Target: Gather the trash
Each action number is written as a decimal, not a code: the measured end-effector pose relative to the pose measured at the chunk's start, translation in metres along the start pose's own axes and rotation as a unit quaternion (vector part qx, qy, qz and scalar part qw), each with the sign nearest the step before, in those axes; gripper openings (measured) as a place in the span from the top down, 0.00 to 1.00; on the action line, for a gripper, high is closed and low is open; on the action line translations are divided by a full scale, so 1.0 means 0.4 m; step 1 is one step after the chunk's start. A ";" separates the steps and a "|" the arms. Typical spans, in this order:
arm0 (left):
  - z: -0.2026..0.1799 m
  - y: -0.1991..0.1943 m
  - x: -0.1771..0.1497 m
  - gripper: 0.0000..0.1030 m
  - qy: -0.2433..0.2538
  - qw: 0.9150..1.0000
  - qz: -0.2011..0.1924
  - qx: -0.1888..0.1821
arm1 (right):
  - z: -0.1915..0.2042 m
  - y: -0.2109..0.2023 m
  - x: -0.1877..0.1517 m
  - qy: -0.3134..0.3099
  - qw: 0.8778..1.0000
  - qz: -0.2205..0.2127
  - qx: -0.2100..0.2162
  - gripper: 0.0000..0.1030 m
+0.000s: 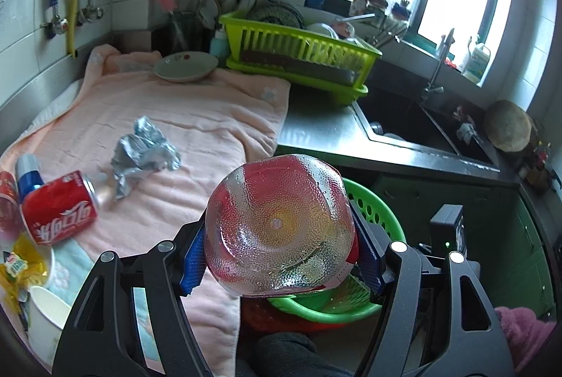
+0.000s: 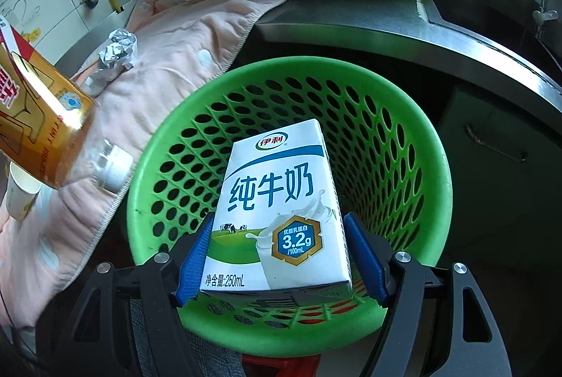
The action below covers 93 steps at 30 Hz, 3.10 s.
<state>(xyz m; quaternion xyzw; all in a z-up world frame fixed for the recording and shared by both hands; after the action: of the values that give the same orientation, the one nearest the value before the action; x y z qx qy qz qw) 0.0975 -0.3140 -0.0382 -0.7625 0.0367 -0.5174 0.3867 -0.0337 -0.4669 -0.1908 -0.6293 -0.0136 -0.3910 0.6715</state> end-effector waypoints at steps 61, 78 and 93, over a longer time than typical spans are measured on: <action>0.282 -0.201 -0.201 0.26 -0.051 0.984 0.036 0.166 | 0.298 -0.106 0.076 -0.093 0.991 -0.052 0.077 0.22; 0.453 -0.241 -0.314 0.26 -0.041 0.975 0.087 0.198 | 0.465 -0.075 0.149 -0.165 0.980 -0.054 0.098 0.19; 0.495 -0.218 -0.319 0.26 -0.050 0.975 0.102 0.190 | 0.557 0.004 0.327 -0.213 0.967 -0.072 0.117 0.19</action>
<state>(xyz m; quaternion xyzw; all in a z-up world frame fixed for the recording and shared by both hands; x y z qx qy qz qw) 0.1702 -0.0857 -0.1135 -0.6925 -0.0045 -0.4339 0.5763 0.1635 -0.3428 -0.0793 -0.6121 -0.2473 -0.2912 0.6924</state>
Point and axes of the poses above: each gripper's, at about its wrist camera, not at the fingertips, and y roughly the way its jaws point, z to its left, x to its top, the point moved 9 cm from there along y, roughly the way its jaws point, and after that the axes turned 3 degrees about y, right-handed, at the moved point
